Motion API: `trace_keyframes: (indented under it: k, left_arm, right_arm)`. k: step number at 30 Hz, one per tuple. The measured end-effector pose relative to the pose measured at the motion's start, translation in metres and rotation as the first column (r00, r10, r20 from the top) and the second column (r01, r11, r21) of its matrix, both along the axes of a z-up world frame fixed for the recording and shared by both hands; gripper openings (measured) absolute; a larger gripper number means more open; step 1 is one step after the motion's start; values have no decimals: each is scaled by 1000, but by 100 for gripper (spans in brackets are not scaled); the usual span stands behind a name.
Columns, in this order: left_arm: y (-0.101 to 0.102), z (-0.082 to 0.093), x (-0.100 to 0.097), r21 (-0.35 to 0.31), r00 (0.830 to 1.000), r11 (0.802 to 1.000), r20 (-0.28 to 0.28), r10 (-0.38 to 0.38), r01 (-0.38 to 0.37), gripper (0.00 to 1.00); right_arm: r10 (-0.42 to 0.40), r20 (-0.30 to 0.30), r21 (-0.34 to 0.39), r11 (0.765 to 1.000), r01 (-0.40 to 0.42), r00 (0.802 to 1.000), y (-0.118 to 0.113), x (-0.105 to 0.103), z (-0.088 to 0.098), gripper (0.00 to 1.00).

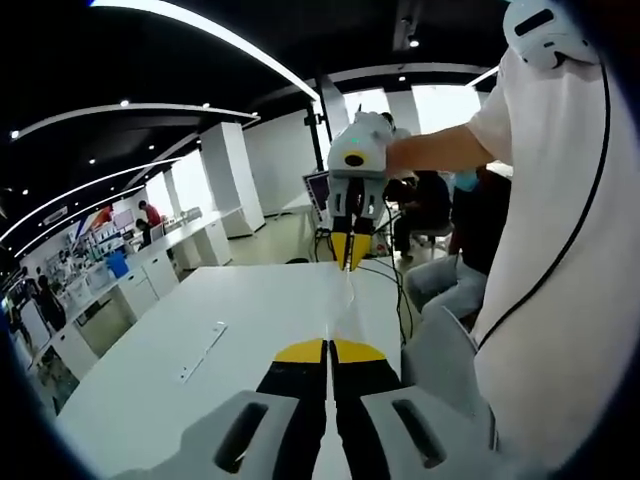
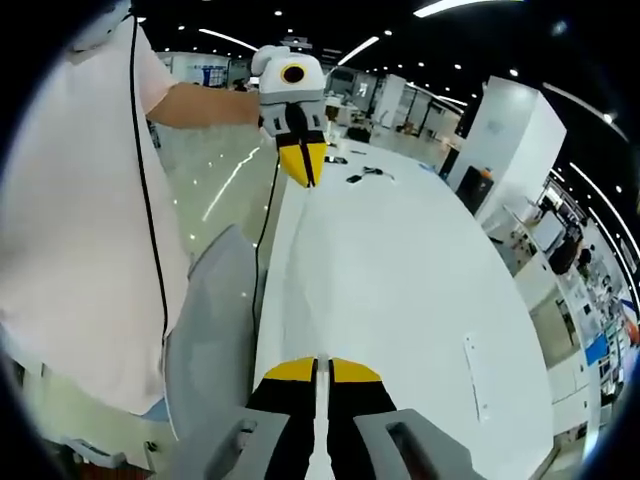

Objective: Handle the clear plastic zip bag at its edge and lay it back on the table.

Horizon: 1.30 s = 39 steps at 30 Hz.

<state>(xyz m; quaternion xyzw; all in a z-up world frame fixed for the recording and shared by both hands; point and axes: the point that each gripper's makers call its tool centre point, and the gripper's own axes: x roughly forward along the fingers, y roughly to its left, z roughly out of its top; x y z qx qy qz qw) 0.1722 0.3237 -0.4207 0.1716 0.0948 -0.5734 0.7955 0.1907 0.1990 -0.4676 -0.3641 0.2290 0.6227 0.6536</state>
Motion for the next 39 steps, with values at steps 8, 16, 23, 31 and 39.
trace_keyframes:
  k: [8,16,23,31,39]
  left_arm:
    - [0,-1,0,-9,1000,1000,-3,-7,7,0]
    - [-1,-3,0,-17,1000,1000,-13,-10,10,6]
    - [-4,-6,-1,-27,1000,1000,-26,-16,15,8]
    - [-17,31,-9,-254,995,966,-79,-61,39,13]
    - [-16,52,-8,-323,994,945,-78,-73,44,13]
  right_arm:
    - [-1,-6,-18,1000,1,1000,-1,-1,0,0]
    - [-2,-5,-20,1000,2,1000,-2,0,0,0]
    - [-1,7,-18,1000,1,1000,-3,1,2,0]
    - [-1,16,10,1000,1,1000,0,2,15,0]
    - [-3,24,39,999,2,1000,4,3,24,0]
